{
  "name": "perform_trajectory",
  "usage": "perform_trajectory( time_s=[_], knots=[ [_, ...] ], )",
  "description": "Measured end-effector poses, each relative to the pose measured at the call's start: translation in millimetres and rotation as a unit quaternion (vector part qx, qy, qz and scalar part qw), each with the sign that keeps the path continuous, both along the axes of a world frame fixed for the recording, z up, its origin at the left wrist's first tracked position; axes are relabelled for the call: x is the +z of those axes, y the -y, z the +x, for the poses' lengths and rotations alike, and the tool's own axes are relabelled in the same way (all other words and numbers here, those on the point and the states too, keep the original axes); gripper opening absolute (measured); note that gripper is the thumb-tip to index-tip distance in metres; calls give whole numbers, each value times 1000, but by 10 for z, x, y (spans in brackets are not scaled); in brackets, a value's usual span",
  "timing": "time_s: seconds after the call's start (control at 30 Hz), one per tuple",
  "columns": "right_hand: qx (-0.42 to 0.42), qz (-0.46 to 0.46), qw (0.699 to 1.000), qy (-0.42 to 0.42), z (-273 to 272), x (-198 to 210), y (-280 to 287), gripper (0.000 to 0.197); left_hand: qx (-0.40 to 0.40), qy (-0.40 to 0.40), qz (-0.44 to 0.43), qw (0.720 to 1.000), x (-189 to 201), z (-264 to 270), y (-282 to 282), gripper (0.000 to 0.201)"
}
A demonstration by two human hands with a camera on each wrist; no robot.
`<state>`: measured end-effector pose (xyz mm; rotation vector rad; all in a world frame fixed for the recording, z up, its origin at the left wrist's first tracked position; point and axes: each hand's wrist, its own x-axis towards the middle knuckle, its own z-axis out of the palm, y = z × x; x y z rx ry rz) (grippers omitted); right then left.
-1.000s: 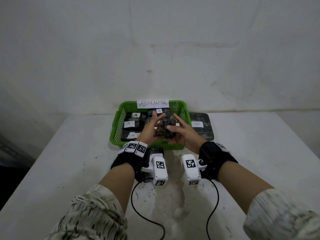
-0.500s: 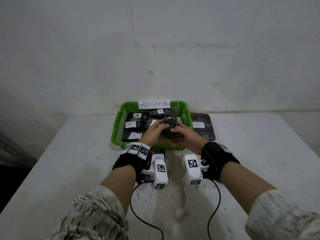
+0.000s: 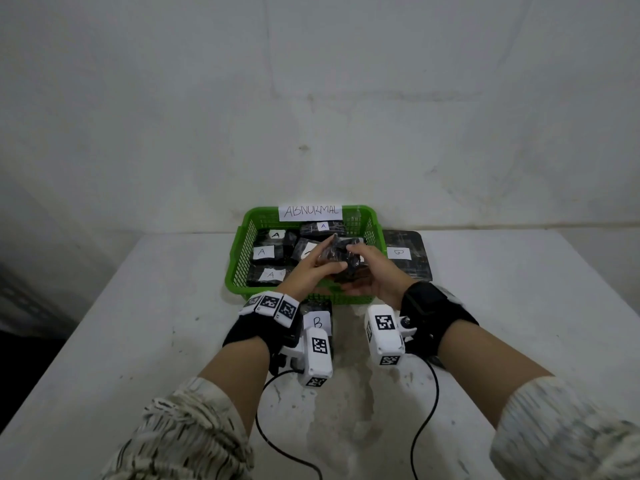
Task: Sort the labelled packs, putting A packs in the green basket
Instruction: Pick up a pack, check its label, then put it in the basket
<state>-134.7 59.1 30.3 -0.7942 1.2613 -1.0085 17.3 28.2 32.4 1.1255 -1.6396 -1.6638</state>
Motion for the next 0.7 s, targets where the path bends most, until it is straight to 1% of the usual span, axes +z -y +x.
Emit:
perform_trajectory(
  time_s=[0.1, 0.2, 0.3, 0.37, 0.4, 0.47, 0.5, 0.57, 0.63, 0.7],
  knots=[
    [13, 25, 999, -38, 6, 28, -18, 49, -13, 14, -40, 999, -29, 3, -20, 73],
    [29, 53, 997, -39, -6, 69, -64, 55, -26, 33, -59, 997, -83, 21, 4, 84],
    [57, 46, 997, -36, -13, 110, -89, 68, -29, 14, -48, 998, -141, 34, 45, 87],
    [82, 42, 995, -44, -38, 99, -91, 77, -12, 9, -50, 999, -137, 37, 51, 86],
    [88, 43, 994, -57, -46, 89, -94, 78, 1, 2, -49, 999, -133, 41, 57, 83],
    [86, 36, 991, -95, -52, 58, -95, 72, 53, -26, -29, 998, -123, 44, 81, 73],
    [74, 21, 990, -119, -49, 44, -88, 64, 79, -42, -12, 996, -117, 42, 90, 69],
    [43, -32, 988, -142, -47, 5, -66, 52, 98, -68, 39, 992, -98, 39, 85, 62],
    [50, -74, 990, -110, -24, -10, -64, 52, 88, -76, 82, 990, -97, 31, 83, 55],
    [68, -83, 993, -56, 2, -26, -51, 49, 86, -74, 105, 988, -124, 28, 106, 49]
  ],
)
